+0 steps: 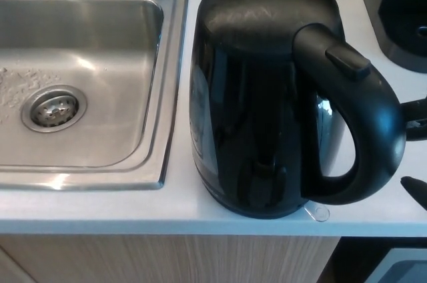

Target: Pick up a kettle using the right hand on left side of the counter and then walk right towards the kettl base and turn on the kettle

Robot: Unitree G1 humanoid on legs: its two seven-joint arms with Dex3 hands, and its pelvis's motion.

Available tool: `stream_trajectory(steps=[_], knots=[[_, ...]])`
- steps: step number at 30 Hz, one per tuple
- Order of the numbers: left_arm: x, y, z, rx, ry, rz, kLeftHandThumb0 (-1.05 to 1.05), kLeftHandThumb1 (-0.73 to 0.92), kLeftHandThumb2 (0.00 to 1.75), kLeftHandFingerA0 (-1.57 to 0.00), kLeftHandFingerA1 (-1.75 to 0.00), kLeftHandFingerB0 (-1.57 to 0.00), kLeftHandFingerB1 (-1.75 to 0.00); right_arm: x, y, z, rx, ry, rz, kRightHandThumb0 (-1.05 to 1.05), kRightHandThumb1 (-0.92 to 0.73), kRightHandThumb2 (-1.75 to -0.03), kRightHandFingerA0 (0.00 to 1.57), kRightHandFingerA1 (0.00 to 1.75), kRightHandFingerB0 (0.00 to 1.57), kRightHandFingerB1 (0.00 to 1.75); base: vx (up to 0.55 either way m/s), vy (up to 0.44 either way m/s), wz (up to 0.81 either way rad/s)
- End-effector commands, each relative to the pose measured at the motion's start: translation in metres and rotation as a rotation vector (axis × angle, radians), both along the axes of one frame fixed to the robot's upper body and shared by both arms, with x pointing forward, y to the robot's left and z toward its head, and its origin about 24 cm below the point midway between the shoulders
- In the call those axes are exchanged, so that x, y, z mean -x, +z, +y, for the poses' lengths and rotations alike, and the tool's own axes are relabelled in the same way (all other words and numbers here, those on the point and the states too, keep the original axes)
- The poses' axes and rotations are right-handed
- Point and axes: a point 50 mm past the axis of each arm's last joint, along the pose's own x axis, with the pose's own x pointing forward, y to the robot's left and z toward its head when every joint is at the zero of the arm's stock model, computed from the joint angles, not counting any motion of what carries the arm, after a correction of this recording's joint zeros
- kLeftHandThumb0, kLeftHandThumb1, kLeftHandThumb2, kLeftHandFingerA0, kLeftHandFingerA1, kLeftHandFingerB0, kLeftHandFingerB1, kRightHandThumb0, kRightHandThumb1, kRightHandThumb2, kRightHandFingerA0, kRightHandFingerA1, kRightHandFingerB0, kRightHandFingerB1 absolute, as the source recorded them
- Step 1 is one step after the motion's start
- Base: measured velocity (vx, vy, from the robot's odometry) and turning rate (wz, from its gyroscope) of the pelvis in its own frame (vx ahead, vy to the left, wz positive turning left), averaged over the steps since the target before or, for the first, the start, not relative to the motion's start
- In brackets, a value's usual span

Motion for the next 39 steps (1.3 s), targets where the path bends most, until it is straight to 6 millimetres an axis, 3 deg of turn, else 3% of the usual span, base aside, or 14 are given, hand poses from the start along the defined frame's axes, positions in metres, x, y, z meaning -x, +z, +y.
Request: stream_trajectory(steps=[1,6,7,11,12,17,20,22,25,26,29,30,31,39], knots=[[-0.003,0.008,0.003,-0.063,-0.014,-0.063,0.12,0.63,0.97,-0.96,-0.86,-0.92,-0.84,0.001,0.002,0.001,-0.022,0.014,-0.007,-0.05,-0.53,-0.96,0.48,0.66,0.46,0.57,0.0,0.0,0.0],[-0.003,0.01,0.005,-0.081,-0.013,-0.061,0.15,0.6,1.0,-0.92,-0.83,-0.9,-0.82,-0.001,0.004,0.004,-0.011,0.02,-0.03,-0.08,-0.51,-0.98,0.5,0.69,0.47,0.6,0.0,0.0,0.0],[-0.001,0.008,0.003,-0.071,-0.008,-0.052,0.1,0.65,0.94,-0.94,-0.85,-0.91,-0.82,0.0,0.002,-0.001,0.085,-0.011,0.014,-0.16,-0.59,-0.78,0.48,0.68,0.47,0.54,0.0,0.0,0.0],[-0.001,0.007,0.002,-0.067,-0.006,-0.048,0.1,0.65,0.94,-0.94,-0.85,-0.91,-0.82,0.001,0.001,-0.003,0.129,-0.025,0.034,-0.16,-0.59,-0.78,0.48,0.68,0.47,0.54,0.0,0.0,0.0],[0.0,0.007,0.003,-0.057,0.005,-0.056,0.15,0.62,0.98,-0.93,-0.86,-0.91,-0.84,0.004,-0.018,-0.016,0.152,-0.083,0.142,-0.19,-0.65,-0.59,0.48,0.6,0.5,0.49,0.0,0.0,0.0],[-0.002,0.007,0.004,-0.054,0.016,-0.046,0.1,0.67,0.91,-0.96,-0.88,-0.92,-0.82,0.011,-0.037,-0.029,0.182,-0.163,0.212,-0.21,-0.65,-0.58,0.47,0.6,0.46,0.47,0.0,0.0,0.03],[-0.002,0.007,0.004,-0.054,0.017,-0.046,0.1,0.67,0.91,-0.96,-0.88,-0.92,-0.82,0.011,-0.038,-0.029,0.184,-0.162,0.21,-0.21,-0.65,-0.58,0.47,0.6,0.46,0.47,0.0,0.0,-0.03],[-0.002,0.006,0.002,-0.045,0.009,-0.064,0.11,0.64,0.93,-0.98,-0.84,-0.93,-0.83,0.021,-0.049,-0.037,0.286,-0.234,0.249,-0.26,-0.64,-0.59,0.56,0.62,0.42,0.44,0.0,0.0,-0.1],[-0.002,0.006,0.002,-0.045,0.01,-0.065,0.11,0.64,0.93,-0.98,-0.84,-0.93,-0.83,0.022,-0.049,-0.037,0.29,-0.234,0.246,-0.26,-0.64,-0.59,0.56,0.62,0.42,0.44,-0.01,0.008,0.05],[-0.001,0.006,0.003,-0.047,0.014,-0.057,0.13,0.65,0.93,-0.96,-0.83,-0.92,-0.81,0.031,-0.046,-0.036,0.288,-0.233,0.215,-0.27,-0.64,-0.58,0.69,0.68,0.41,0.45,-0.08,0.011,-0.05],[0.0,0.006,0.005,-0.051,0.02,-0.046,0.13,0.65,0.93,-0.96,-0.83,-0.92,-0.81,0.045,-0.039,-0.034,0.293,-0.232,0.168,-0.27,-0.64,-0.58,0.69,0.68,0.41,0.45,-0.1,-0.05,0.08],[0.0,0.007,0.005,-0.05,0.021,-0.052,0.12,0.65,0.93,-0.97,-0.88,-0.93,-0.82,0.05,-0.036,-0.03,0.289,-0.22,0.153,-0.27,-0.64,-0.59,0.83,0.71,0.43,0.45,-0.06,-0.126,0.0],[0.0,0.007,0.005,-0.048,0.022,-0.06,0.12,0.65,0.93,-0.97,-0.88,-0.93,-0.82,0.057,-0.031,-0.026,0.284,-0.207,0.134,-0.27,-0.64,-0.59,0.83,0.71,0.43,0.45,-0.09,-0.156,0.04],[-0.003,0.005,0.003,-0.037,0.01,-0.058,0.12,0.66,0.91,-0.95,-0.83,-0.9,-0.8,0.063,-0.032,-0.013,0.257,-0.154,0.058,-0.24,-0.62,-0.58,0.94,0.75,0.44,0.47,-0.11,-0.266,-0.03]])
